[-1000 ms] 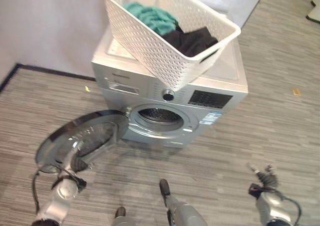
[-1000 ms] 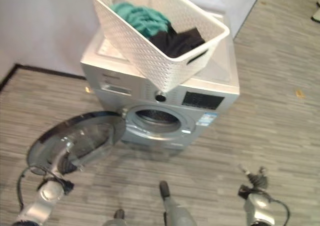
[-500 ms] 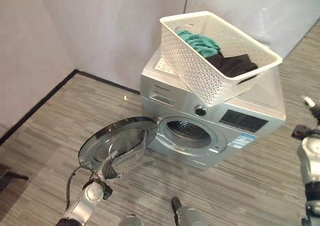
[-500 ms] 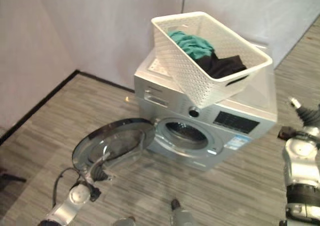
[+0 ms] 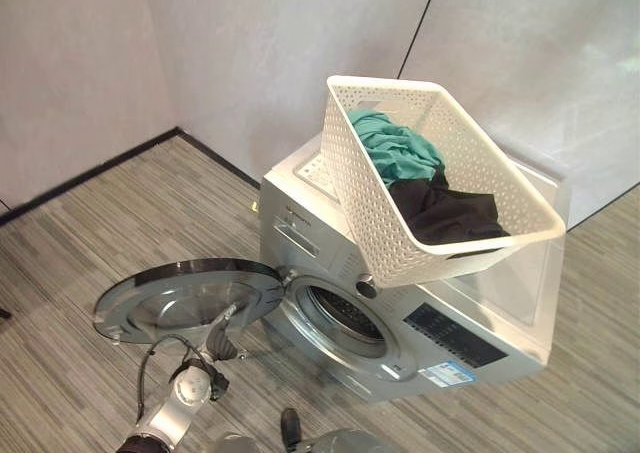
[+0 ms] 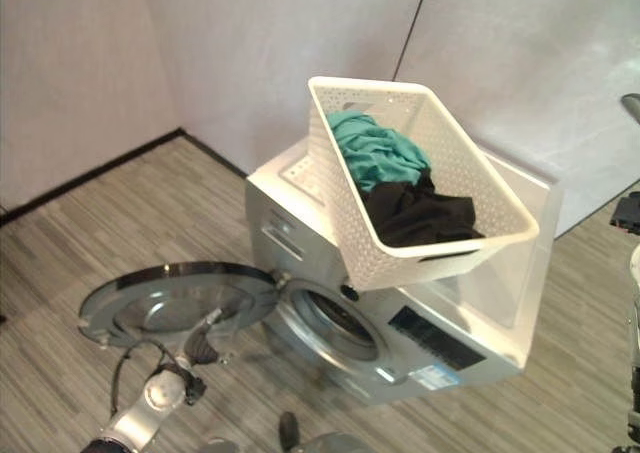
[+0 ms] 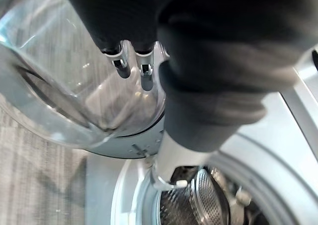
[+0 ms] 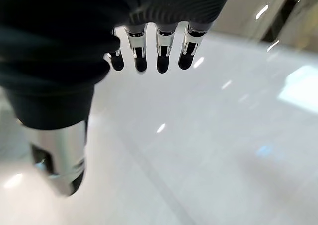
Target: Grab the laundry basket,head to the washer,open it,put in the laundry and shut it.
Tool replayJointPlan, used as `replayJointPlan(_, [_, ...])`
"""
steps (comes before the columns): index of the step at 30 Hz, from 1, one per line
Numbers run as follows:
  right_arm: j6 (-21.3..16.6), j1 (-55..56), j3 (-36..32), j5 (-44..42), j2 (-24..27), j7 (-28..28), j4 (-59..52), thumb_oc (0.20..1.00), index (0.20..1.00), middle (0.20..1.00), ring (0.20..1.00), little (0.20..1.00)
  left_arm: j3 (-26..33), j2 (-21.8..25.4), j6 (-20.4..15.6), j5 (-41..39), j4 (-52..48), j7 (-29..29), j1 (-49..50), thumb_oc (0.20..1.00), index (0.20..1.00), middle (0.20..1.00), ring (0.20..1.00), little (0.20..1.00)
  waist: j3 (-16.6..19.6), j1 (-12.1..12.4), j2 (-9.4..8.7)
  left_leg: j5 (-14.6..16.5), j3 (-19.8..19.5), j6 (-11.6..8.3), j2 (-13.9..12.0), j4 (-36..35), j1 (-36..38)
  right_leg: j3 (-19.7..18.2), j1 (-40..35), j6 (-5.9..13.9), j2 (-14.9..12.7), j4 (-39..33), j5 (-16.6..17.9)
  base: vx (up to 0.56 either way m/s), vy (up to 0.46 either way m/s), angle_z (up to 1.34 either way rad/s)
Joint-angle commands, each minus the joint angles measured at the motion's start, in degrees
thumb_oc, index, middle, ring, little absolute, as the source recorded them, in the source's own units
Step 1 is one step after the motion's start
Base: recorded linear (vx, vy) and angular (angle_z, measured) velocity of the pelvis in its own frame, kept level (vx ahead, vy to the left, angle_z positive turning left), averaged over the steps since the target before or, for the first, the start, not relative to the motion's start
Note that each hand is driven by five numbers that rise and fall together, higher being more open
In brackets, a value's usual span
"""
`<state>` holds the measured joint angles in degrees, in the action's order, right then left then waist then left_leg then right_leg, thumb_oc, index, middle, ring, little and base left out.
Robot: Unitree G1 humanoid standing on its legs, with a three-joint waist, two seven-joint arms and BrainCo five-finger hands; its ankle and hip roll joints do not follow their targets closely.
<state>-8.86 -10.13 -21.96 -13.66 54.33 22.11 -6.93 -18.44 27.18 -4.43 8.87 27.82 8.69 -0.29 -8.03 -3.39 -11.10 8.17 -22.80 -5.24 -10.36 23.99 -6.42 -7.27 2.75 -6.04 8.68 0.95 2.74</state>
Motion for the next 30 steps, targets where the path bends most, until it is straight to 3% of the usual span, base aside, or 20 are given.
replayJointPlan(1, [-0.62, -2.61, -1.88, -2.93, 10.43, -4.43, 1.35, 1.0, 1.0, 1.0, 1.0, 1.0, -1.36, 1.21, -2.32, -1.44, -3.26, -1.1, -2.37, 1.0, 1.0, 1.0, 1.0, 1.0, -0.27, 2.43, 1.3, -10.1, 2.72, 1.77, 6.03, -20.43, -4.12, -7.12, -0.7, 10.44, -7.65, -0.51, -3.28, 0.1, 0.219, 0.13])
replayJointPlan(3, [1.13, -3.65, 0.12, -2.71, 12.0, -6.02, 3.15, 1.0, 1.0, 1.0, 1.0, 1.0, -1.55, 0.9, -2.71, -1.57, -2.6, -1.38, -2.16, 1.0, 1.0, 1.0, 1.0, 1.0, 0.07, 2.67, 2.17, -9.57, 3.56, 1.34, 5.5, -23.46, -2.49, -7.53, -0.89, 10.86, -7.7, 0.4, -3.7, 0.09, 0.177, -0.19])
replayJointPlan(4, [2.71, -4.17, 3.45, -1.43, 13.26, -8.92, 5.27, 1.0, 1.0, 1.0, 1.0, 1.0, -2.87, 0.79, -2.62, -1.34, -2.15, -1.67, -1.95, 1.0, 1.0, 1.0, 1.0, 1.0, 0.22, 3.58, 2.87, -9.12, 1.38, 1.45, 7.21, -21.99, -1.54, -8.42, -0.69, 11.18, -8.12, 1.66, -3.77, 0.11, 0.222, -0.57])
replayJointPlan(7, [4.38, -7.68, 10.79, -2.09, 16.05, -13.59, 8.65, 1.0, 1.0, 1.0, 1.0, 1.0, -3.39, 1.17, -2.82, -1.67, -1.78, -3.13, -1.28, 1.0, 1.0, 1.0, 1.0, 1.0, 0.35, 4.69, 3.29, -7.55, 1.75, 2.01, 8.52, -20.75, -0.87, -8.99, -0.8, 11.88, -9.97, 2.53, -4.06, 0.09, 0.233, -0.54])
replayJointPlan(9, [6.04, -16.14, 20.79, -0.73, 18.7, -16.76, 13.12, 1.0, 1.0, 1.0, 1.0, 1.0, -3.11, 2.11, -3.0, -1.53, -1.51, -3.27, 0.17, 1.0, 1.0, 1.0, 1.0, 1.0, 0.58, 6.85, 3.13, -6.98, 2.11, 2.69, 8.99, -21.36, 0.41, -10.44, -1.02, 12.77, -10.92, 1.72, -3.18, 0.05, 0.165, -0.43])
replayJointPlan(12, [7.11, -33.17, 38.98, -2.69, 18.58, -19.88, 22.34, 1.0, 1.0, 1.0, 1.0, 1.0, -2.89, 3.41, -3.09, -2.35, -0.79, -3.39, 1.08, 1.0, 1.0, 1.0, 1.0, 1.0, 1.1, 9.54, 2.26, -6.65, 3.5, 3.27, 8.74, -22.85, 2.66, -11.96, -1.3, 13.7, -11.69, 0.17, -1.68, 0.04, 0.105, -1.01])
replayJointPlan(15, [8.02, -53.15, 57.67, -4.06, 16.73, -22.38, 31.72, 1.0, 1.0, 1.0, 1.0, 1.0, -2.46, 3.38, -3.09, -3.57, -0.32, -3.5, 1.24, 1.0, 1.0, 1.0, 1.0, 1.0, 1.12, 9.8, 1.99, -6.95, 4.84, 3.36, 8.35, -24.12, 3.41, -10.24, -2.41, 13.93, -12.77, -1.71, -1.63, 0.04, 0.069, -0.38])
replayJointPlan(16, [7.98, -55.99, 60.45, -4.5, 16.84, -23.23, 32.1, 1.0, 1.0, 1.0, 1.0, 1.0, -2.46, 2.98, -3.05, -3.79, -0.26, -3.55, 1.02, 1.0, 1.0, 1.0, 1.0, 1.0, 1.06, 9.55, 2.01, -7.11, 4.71, 3.29, 8.43, -24.49, 3.3, -9.58, -2.64, 13.98, -12.97, -2.2, -1.67, 0.03, 0.038, 0.11])
replayJointPlan(22, [8.56, -64.42, 71.47, -4.29, 19.73, -26.33, 36.61, 1.0, 1.0, 1.0, 1.0, 1.0, -4.33, 2.2, -3.3, -4.13, -1.19, -4.43, -0.1, 1.0, 1.0, 1.0, 1.0, 1.0, 0.44, 9.44, 1.16, -8.9, 2.91, 2.69, 8.62, -27.22, 2.0, -5.62, -2.5, 14.07, -13.57, -3.66, -1.82, 0.01, 0.0, 0.42])
replayJointPlan(30, [9.68, -66.46, 76.09, -1.84, 21.0, -27.43, 38.11, 1.0, 1.0, 1.0, 1.0, 1.0, -5.68, 1.05, -2.57, -4.8, -0.68, -4.54, -1.46, 1.0, 1.0, 1.0, 1.0, 1.0, -2.13, 9.58, 0.79, -10.33, 0.95, 2.21, 8.76, -28.13, -0.21, -2.71, -1.24, 13.73, -13.08, -3.03, -2.5, -0.01, -0.021, 0.28])
